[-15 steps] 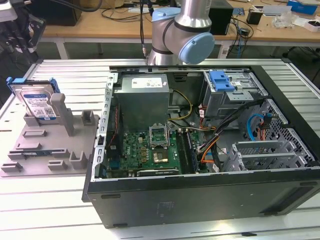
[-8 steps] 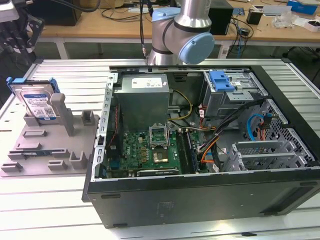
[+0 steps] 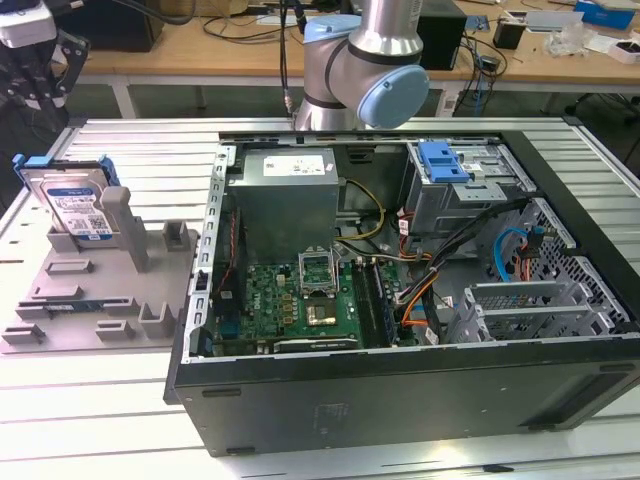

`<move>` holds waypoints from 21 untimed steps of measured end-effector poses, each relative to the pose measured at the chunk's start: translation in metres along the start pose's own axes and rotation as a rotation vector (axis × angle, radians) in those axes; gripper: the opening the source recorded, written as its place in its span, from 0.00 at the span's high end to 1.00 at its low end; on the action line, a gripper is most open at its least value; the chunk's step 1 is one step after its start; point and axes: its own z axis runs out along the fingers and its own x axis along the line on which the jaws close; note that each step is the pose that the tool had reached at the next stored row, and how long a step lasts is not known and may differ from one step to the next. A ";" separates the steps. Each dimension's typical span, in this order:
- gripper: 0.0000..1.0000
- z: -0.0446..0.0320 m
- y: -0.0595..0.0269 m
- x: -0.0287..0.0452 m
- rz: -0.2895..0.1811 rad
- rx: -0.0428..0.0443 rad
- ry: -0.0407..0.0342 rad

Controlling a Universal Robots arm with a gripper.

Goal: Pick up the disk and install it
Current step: 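Pick up the disk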

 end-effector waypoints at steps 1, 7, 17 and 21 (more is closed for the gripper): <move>0.89 0.0001 0.0000 0.0000 -0.019 -0.0002 0.0020; 0.89 0.0004 0.0000 0.0000 -0.164 -0.0015 0.0156; 0.58 0.0005 0.0000 0.0000 -0.346 -0.0026 0.0308; 0.58 0.0007 -0.0001 0.0000 -0.429 -0.0030 0.0373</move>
